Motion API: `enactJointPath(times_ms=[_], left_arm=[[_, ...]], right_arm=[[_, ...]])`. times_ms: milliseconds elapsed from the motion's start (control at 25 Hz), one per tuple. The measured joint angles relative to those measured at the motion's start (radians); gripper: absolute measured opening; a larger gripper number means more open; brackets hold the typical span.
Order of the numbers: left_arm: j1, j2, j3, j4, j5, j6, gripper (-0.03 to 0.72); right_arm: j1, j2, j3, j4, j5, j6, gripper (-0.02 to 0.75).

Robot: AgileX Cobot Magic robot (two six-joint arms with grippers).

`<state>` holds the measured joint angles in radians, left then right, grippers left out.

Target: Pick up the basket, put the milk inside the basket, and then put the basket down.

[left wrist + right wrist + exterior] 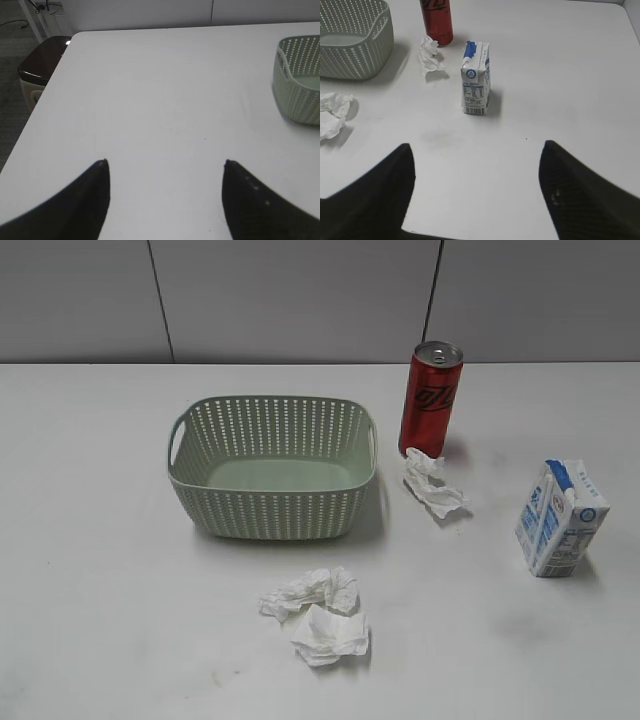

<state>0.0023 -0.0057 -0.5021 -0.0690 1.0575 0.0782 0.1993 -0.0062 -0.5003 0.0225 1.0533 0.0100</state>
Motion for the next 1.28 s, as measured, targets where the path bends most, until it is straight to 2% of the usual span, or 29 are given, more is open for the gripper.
enactJointPath(times_ms=[1280], left_arm=[[0.000, 0.000, -0.001, 0.001, -0.009, 0.000, 0.532]], right_arm=[[0.000, 0.000, 0.000, 0.000, 0.000, 0.000, 0.585]])
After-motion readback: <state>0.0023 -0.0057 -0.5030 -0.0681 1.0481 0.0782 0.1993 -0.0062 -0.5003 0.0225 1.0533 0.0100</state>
